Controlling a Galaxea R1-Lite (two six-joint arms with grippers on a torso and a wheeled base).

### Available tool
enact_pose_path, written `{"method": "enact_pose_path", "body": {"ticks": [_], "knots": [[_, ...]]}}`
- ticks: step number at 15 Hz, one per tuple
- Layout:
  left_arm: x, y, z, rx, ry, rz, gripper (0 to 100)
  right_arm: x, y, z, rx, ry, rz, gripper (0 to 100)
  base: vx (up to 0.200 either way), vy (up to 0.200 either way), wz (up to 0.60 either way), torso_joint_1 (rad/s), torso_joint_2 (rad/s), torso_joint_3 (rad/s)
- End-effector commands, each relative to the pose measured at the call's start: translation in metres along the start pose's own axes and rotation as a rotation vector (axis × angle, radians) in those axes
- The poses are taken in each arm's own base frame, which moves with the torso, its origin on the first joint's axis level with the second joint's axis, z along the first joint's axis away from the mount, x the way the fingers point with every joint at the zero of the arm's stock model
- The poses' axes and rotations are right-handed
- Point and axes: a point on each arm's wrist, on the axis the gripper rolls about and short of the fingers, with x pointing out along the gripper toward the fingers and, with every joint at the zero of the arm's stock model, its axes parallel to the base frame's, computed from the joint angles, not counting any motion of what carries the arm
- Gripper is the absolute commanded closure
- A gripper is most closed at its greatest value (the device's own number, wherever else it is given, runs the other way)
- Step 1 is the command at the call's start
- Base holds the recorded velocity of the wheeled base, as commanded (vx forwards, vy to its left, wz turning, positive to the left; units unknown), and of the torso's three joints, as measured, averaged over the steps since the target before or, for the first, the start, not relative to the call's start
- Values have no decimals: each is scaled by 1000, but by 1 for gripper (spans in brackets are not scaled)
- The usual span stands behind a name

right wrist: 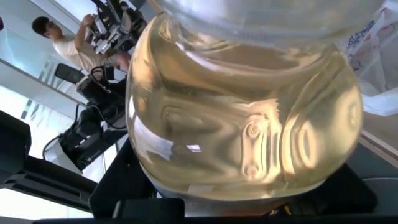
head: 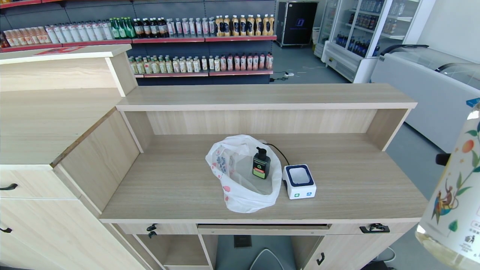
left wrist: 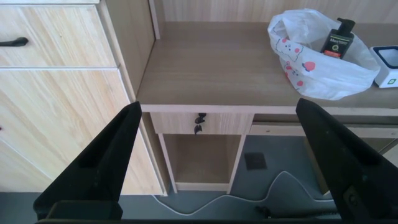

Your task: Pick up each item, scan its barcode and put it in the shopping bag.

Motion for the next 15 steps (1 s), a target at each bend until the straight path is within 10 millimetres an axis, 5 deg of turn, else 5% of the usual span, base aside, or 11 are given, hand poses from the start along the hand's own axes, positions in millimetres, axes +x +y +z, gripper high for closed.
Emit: {"method": "enact_pose_path", "body": {"ticks": [1, 5, 7, 10, 15], "knots": [[0, 0, 0, 0, -1, 1, 0, 0, 0, 0, 1, 1, 1, 100, 0, 0, 0, 0, 0, 0], [0, 0, 0, 0, -1, 1, 0, 2, -3, 1, -5, -2, -10, 100, 0, 0, 0, 0, 0, 0], [0, 0, 0, 0, -1, 1, 0, 9, -21, 2, -97, 3, -160, 100, 0, 0, 0, 0, 0, 0], [0, 0, 0, 0, 0, 1, 0, 16, -91, -2, -395, 125, -580, 100, 0, 0, 0, 0, 0, 0], [0, 0, 0, 0, -1, 1, 0, -20, -198, -34, -849, 249, -862, 100, 0, 0, 0, 0, 0, 0]]}}
